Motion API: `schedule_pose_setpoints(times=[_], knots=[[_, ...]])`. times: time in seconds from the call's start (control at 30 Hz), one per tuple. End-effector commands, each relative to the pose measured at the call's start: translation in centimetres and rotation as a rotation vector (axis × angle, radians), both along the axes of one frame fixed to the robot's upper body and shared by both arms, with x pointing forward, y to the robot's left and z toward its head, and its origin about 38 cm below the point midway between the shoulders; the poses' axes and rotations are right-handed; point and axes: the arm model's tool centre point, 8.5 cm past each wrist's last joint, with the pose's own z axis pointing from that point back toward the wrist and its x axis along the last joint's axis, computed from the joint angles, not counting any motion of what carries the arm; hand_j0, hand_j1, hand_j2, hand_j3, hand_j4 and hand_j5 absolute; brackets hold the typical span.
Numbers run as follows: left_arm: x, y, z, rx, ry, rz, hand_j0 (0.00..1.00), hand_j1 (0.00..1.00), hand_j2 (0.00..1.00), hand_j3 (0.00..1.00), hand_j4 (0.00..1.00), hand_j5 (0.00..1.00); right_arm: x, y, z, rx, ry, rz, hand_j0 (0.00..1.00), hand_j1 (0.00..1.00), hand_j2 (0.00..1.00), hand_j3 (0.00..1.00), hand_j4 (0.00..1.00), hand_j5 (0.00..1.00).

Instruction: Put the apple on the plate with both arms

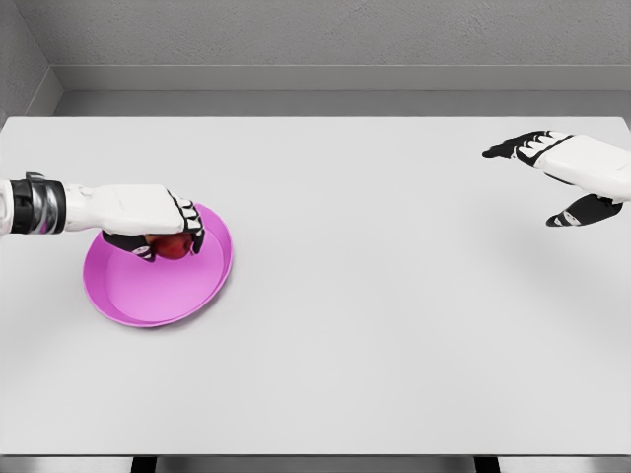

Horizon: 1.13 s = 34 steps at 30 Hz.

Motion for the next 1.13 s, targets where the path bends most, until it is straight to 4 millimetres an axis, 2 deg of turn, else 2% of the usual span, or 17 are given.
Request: schedule_pose_setpoints(times=[0.0,0.07,0.17,0.3,0.5,0.7,0.8,1.1], knots=[[0.0,0.1,0.1,-0.001,-0.002,0.003,0.95,0.95,0.95,0.95,0.95,0.95,0.0,0.0,0.0,0.002,0.001,-0.001,1.00,1.00,1.00,1.00,1.00,1.00],[0.0,0.2,0.1,0.002,-0.003,0.006,1.00,1.00,1.00,1.00,1.00,1.00,0.0,0.0,0.0,0.004,0.001,-0.001,1.00,1.00,1.00,1.00,1.00,1.00],[0.0,0.5,0.1,0.006,-0.002,0.012,1.00,1.00,1.00,1.00,1.00,1.00,0.0,-0.1,0.1,0.003,-0.002,-0.003,1.00,1.00,1.00,1.00,1.00,1.00],[-0.1,2.4,1.2,-0.040,0.019,0.063,1.00,1.00,1.00,1.00,1.00,1.00,0.0,-0.1,0.1,0.004,-0.002,-0.002,1.00,1.00,1.00,1.00,1.00,1.00],[1.3,5.9,2.0,-0.175,0.070,0.202,1.00,1.00,1.00,1.00,1.00,1.00,0.0,-0.1,0.1,0.004,-0.002,-0.002,1.00,1.00,1.00,1.00,1.00,1.00],[1.7,6.3,3.1,-0.198,0.046,0.216,1.00,1.00,1.00,1.00,1.00,1.00,0.0,-0.1,0.1,0.004,-0.002,-0.002,1.00,1.00,1.00,1.00,1.00,1.00],[1.6,7.1,2.0,-0.197,0.070,0.245,1.00,1.00,1.00,1.00,1.00,1.00,0.0,-0.1,0.1,0.004,-0.002,-0.002,1.00,1.00,1.00,1.00,1.00,1.00],[1.7,7.2,2.0,-0.199,0.069,0.249,1.00,1.00,1.00,1.00,1.00,1.00,0.0,-0.1,0.1,0.004,-0.002,-0.002,1.00,1.00,1.00,1.00,1.00,1.00]])
